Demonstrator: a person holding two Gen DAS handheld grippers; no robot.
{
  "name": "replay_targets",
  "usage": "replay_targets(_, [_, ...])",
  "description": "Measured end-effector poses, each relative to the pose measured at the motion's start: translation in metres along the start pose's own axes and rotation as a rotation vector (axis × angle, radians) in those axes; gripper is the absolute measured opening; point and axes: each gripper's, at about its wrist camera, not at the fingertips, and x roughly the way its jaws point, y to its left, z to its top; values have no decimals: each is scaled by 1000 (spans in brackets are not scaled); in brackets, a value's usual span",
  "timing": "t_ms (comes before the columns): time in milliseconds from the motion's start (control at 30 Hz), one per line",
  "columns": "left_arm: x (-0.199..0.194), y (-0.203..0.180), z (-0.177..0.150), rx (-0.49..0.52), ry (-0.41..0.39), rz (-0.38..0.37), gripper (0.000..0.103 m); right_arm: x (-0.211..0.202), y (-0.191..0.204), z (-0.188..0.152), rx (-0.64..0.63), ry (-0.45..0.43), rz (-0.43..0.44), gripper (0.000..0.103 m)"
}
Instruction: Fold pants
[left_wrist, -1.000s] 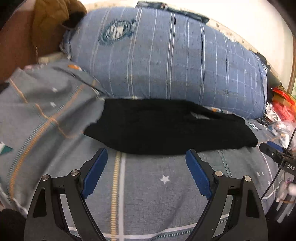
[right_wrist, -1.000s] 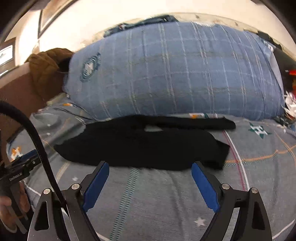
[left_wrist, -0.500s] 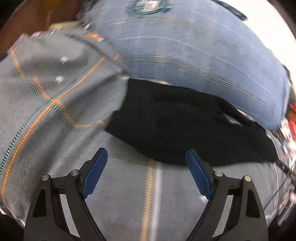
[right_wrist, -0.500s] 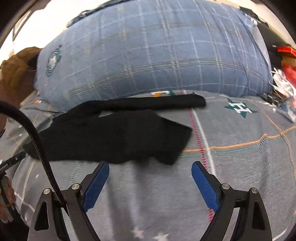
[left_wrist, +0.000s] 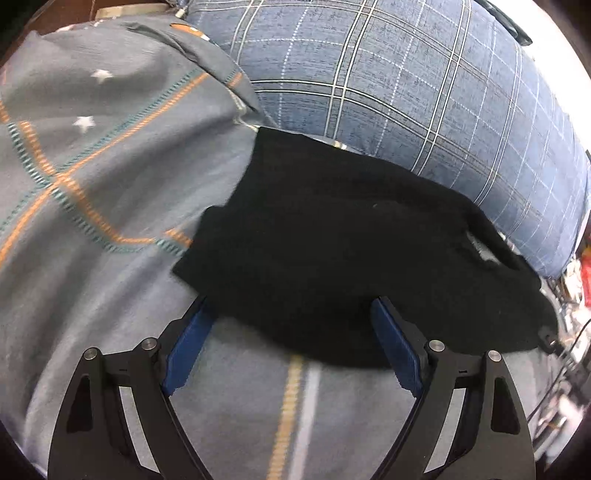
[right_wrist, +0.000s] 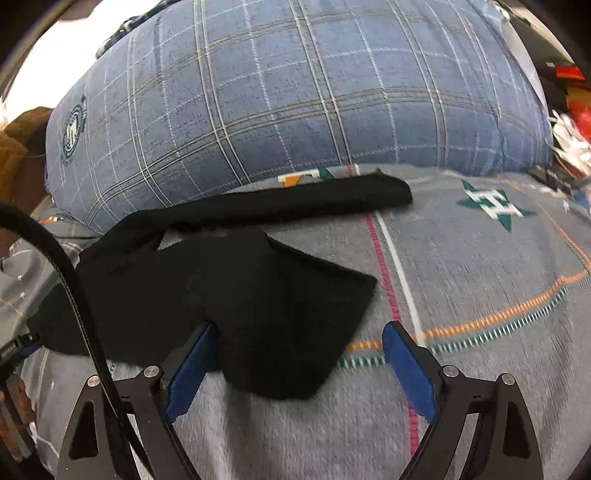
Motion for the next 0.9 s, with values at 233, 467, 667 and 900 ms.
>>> replay_targets(233, [19,-22,12,5,-20,-6,69,11,6,3,-62,0,36,51])
replay_targets(467, [-7,-35,18,67,16,-129,14,-6,6,4,-36,-17,127,23])
replay_targets(667, [-69,-15,9,136,-1,-181,14,-62,21,-1,-114,-41,145,22])
replay_targets(900, [-43,24,-28,118,119,-36,14,-70,35,-39,-184,130,98,50])
